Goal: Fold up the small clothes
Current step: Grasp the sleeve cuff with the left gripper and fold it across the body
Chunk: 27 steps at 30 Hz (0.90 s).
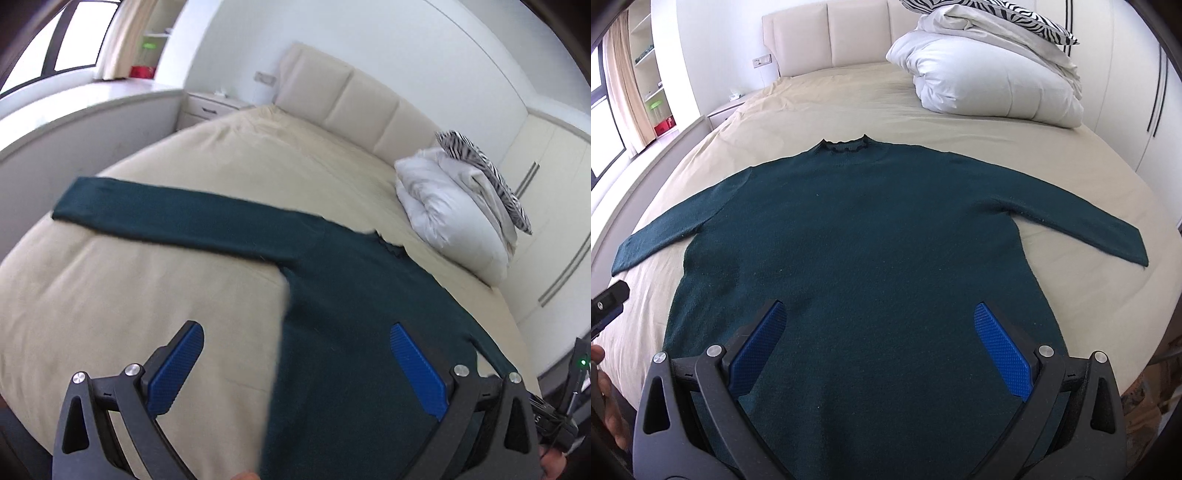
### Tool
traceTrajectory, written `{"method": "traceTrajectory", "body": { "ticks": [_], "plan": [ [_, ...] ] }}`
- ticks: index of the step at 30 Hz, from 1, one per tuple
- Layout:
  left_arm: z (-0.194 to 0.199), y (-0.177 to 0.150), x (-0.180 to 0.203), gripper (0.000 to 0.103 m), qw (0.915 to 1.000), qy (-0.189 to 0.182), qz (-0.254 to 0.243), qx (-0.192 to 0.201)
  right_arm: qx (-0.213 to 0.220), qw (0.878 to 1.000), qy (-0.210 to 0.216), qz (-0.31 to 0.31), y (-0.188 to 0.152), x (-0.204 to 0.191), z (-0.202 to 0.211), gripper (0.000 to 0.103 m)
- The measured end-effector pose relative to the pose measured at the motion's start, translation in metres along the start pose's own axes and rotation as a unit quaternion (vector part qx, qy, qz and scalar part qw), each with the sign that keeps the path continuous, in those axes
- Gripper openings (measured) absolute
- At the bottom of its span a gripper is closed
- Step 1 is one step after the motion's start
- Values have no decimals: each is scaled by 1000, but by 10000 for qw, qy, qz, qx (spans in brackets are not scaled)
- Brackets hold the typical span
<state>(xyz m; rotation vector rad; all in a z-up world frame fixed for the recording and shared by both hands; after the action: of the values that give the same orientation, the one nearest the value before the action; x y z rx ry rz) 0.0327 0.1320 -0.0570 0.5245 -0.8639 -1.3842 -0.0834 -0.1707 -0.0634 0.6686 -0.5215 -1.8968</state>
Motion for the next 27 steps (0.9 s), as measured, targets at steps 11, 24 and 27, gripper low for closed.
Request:
{"method": "traceTrajectory", "body": {
  "ticks": [11, 24, 27],
  "plan": [
    [-18, -7, -139, 102, 9679, -159, 2504, 107, -28, 9968, 779, -153, 9, -25, -8, 103],
    [-87, -4, -249, 89, 8906, -258, 4484, 711, -699, 9835, 1479, -772, 24, -37, -57, 73],
    [-90, -4, -263, 88, 8784, -145, 4698, 866, -778, 9826, 1490, -789, 22, -41, -70, 73]
  ]
}}
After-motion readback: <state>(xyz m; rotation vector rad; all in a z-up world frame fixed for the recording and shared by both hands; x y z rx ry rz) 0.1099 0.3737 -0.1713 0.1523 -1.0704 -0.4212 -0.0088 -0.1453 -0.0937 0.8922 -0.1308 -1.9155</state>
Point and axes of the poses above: each gripper's, at about its wrist camera, not at the fingertips, and z roughly against the way its jaws point, x to its right, y to its top, the point moved 4 cm from there along -z, roughly the way its jaws point, and after that the axes turned 15 degrees about -z, right-handed, at the moved point
